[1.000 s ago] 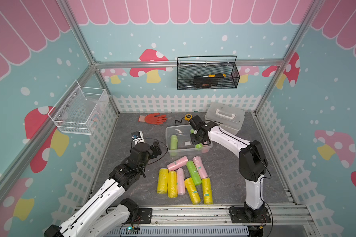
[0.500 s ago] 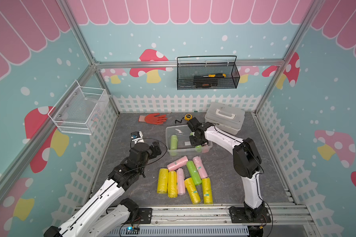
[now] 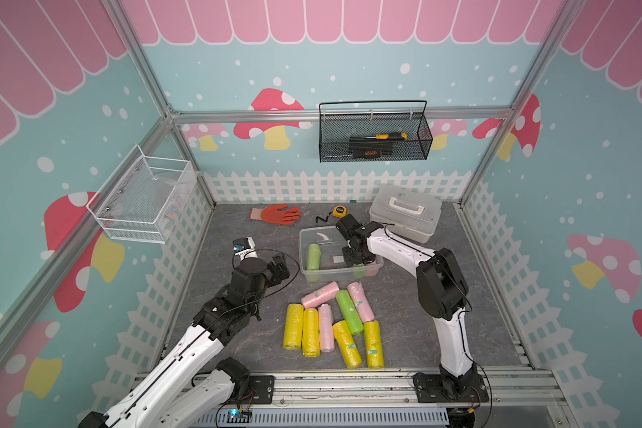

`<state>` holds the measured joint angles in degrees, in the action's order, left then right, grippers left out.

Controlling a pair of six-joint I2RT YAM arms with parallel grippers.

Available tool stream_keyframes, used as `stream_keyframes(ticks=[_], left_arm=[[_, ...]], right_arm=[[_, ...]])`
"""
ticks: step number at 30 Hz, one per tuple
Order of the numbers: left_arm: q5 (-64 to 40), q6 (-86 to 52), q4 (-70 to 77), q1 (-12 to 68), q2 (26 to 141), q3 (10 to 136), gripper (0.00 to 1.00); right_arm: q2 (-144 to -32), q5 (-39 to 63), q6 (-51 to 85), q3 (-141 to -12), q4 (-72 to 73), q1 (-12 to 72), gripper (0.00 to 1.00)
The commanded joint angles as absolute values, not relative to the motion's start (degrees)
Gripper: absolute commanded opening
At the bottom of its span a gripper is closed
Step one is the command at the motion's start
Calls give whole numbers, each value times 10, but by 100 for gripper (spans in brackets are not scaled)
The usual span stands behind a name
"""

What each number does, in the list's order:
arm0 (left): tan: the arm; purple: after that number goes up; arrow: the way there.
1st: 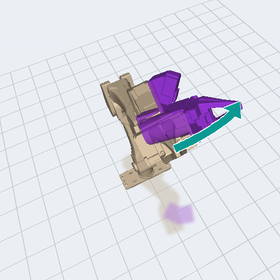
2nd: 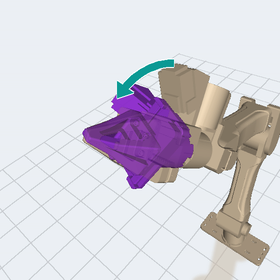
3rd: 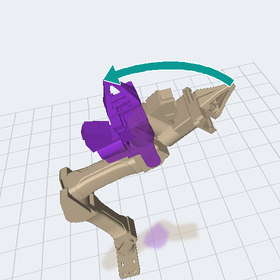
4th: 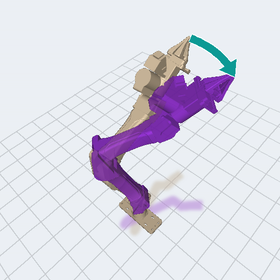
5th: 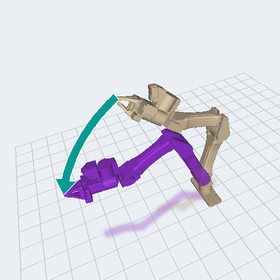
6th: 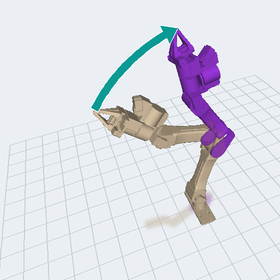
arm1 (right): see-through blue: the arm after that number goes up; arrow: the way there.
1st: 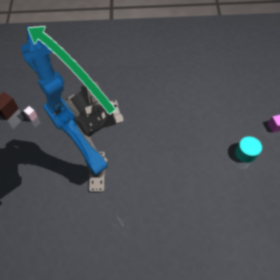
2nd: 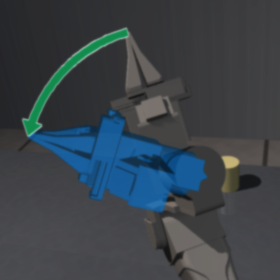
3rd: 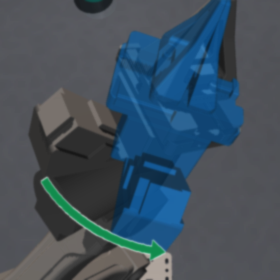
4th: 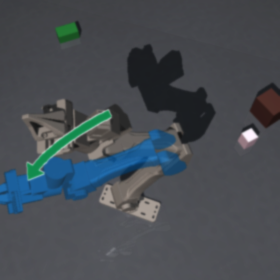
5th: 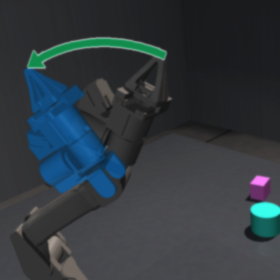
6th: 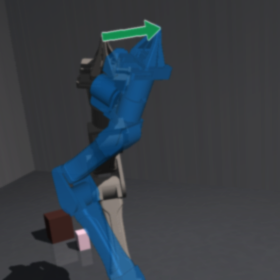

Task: Put the roll of trash bags into the storage box
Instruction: Place the roll of trash bags in the storage box.

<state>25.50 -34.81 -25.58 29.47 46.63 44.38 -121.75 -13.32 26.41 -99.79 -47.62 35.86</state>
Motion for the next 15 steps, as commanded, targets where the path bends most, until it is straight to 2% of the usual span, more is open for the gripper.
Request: stream_keyframes(ticks=[1,9,15], left_arm=[[282,-378,-276,283,451,440,99],[257,-405,-301,259,460,455,99],[287,-438,-350,243,463,475,99]], right_arm=[[-1205,-147,264,-1007,-494,370,62],[-1146,-203,241,-999,-499,391,65],[-1036,-212,228,-962,-497,391,66]])
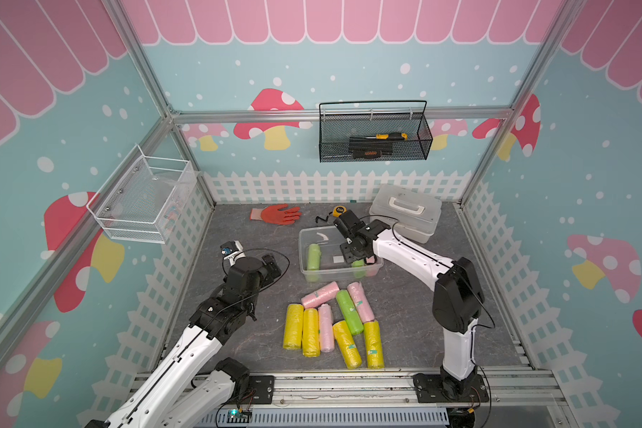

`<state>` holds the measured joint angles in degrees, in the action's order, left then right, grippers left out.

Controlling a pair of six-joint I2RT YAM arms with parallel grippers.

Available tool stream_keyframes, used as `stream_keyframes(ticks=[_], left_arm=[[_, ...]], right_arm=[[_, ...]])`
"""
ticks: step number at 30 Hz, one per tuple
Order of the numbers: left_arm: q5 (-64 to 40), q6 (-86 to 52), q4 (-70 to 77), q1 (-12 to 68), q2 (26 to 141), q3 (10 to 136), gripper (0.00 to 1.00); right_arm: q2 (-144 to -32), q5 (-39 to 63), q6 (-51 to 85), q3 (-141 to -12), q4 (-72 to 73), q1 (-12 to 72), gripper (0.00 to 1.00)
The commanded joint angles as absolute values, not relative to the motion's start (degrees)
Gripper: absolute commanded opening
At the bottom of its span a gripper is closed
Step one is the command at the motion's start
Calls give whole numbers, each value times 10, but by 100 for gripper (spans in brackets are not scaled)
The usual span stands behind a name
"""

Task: Put the roll of trash bags into the storage box
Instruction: Place the roll of trash bags in the storage box, then pick up the roll of trash bags from the center of the board.

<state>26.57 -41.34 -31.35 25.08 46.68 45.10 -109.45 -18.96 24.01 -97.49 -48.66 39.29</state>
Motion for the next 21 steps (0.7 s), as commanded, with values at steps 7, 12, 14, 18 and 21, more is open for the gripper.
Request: stream_keyframes(ticks=[7,12,14,18,21], left_arm=[[324,-467,-389,238,435,487,99],[365,-553,-443,208,426,496,99],[348,-550,-441,194,421,496,99],[330,-527,-440,173,418,498,99],[330,-504,-436,163,417,497,98]], right_arm=[[-885,-226,202,-838,-430,391,68],[-822,-234,204,-773,-405,392,69],[-801,-239,210,-754,-403,392,69],[-732,-226,218,-699,-369,392,71],[-665,-226,221,-645,-330,391,74]])
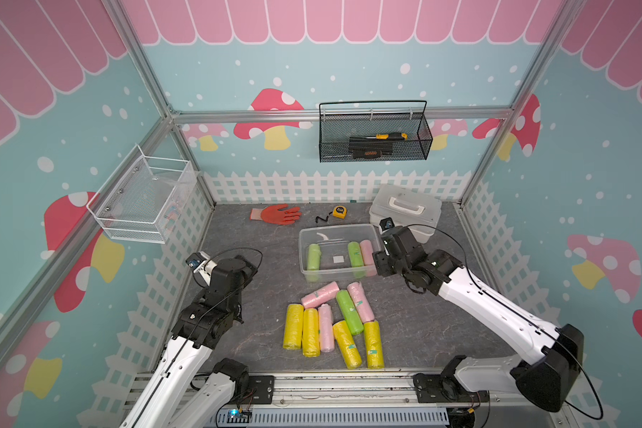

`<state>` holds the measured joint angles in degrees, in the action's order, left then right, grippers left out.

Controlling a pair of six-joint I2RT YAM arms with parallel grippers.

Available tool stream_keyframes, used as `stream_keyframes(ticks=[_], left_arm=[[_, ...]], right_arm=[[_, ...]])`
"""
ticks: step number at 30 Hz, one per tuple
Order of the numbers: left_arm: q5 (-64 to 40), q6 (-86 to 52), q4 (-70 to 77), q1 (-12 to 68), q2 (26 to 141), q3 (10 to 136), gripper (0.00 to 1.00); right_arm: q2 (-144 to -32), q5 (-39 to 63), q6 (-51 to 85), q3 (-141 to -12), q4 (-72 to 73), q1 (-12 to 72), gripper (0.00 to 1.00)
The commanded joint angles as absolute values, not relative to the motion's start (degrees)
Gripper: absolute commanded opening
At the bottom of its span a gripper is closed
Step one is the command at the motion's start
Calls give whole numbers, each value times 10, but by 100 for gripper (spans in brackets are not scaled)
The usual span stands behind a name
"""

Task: Put the roll of trash bags into the storage box
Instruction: Pick up the roll of trash bags from the center of the board.

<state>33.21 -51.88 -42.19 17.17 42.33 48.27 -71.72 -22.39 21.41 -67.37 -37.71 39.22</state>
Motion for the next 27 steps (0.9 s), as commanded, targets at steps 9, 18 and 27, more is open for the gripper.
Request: stream_keyframes(ticks=[9,18,27], left_arm=[[296,-459,-423,157,418,482,99],[233,-446,-396,157,440,471,99],[103,-378,-419,166,494,446,99]], right_arm=[[-519,-249,235,-502,-255,391,86],[-523,-260,241,-496,-244,391,87],[-527,-254,226,-512,-251,391,88]])
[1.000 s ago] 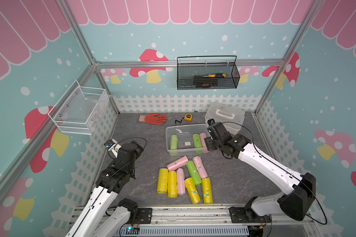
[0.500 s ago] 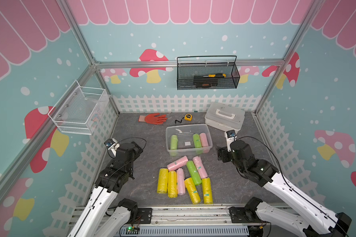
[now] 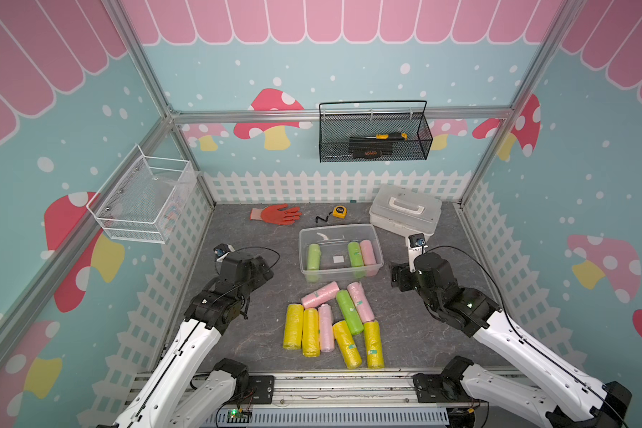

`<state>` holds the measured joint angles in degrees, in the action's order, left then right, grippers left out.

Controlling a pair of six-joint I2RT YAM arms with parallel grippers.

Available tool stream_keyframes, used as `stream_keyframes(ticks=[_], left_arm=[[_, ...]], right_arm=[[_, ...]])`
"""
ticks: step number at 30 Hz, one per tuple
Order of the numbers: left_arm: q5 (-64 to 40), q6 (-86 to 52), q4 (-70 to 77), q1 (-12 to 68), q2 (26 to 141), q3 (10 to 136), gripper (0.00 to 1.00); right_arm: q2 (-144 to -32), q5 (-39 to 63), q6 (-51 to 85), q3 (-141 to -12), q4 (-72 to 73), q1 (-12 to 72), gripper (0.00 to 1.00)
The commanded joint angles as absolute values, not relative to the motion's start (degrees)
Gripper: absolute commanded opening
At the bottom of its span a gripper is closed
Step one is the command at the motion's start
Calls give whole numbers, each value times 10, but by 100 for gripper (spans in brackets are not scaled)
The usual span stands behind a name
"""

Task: Put the roll of trash bags into the storage box
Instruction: Pick up the roll of trash bags from the center of the board.

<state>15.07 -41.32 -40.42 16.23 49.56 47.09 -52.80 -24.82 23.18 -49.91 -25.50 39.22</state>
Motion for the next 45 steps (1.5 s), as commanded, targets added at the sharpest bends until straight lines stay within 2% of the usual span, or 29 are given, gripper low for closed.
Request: stream_keyframes(ticks=[1,8,11,13,15,17,21,24,29,32,36,40,45], left_arm=[[96,-374,-420,167,492,439,99],[178,-367,-429,312,470,421,98],[169,-368,-430,317,505,436,98],[145,-368,-427,318,535,444,98],[130,-368,-428,317,568,451,98],[118,-367,-427,318,589,454,97],[116,-366,-428,320,598,447,97],[128,-376,-441,363,580,437,96],[149,-407,-446,428,528,377,96],[171,-413,-444,445,526,348,96],[165,-414,-445,478,532,342,90],[179,-421,-445,494,499,331,93],[194,-427,-445,494,536,337,93]], right_arm=[[-527,-255,228,-511,-252,391,88],[-551,-238,232,-522,-255,392,90],[-588,-215,205,-574,-289,392,89],[-608,-234,188,-597,-317,391,89],[-621,-267,202,-600,-332,391,91],[-625,-254,193,-593,-320,391,91],[-629,-268,187,-593,-326,391,90],[-624,-253,182,-582,-352,391,92],[-542,-190,203,-535,-409,391,90],[-453,-209,216,-459,-425,391,96],[-384,-144,215,-378,-376,391,96],[-392,-158,218,-386,-389,391,96],[-401,-158,217,-387,-387,391,96]])
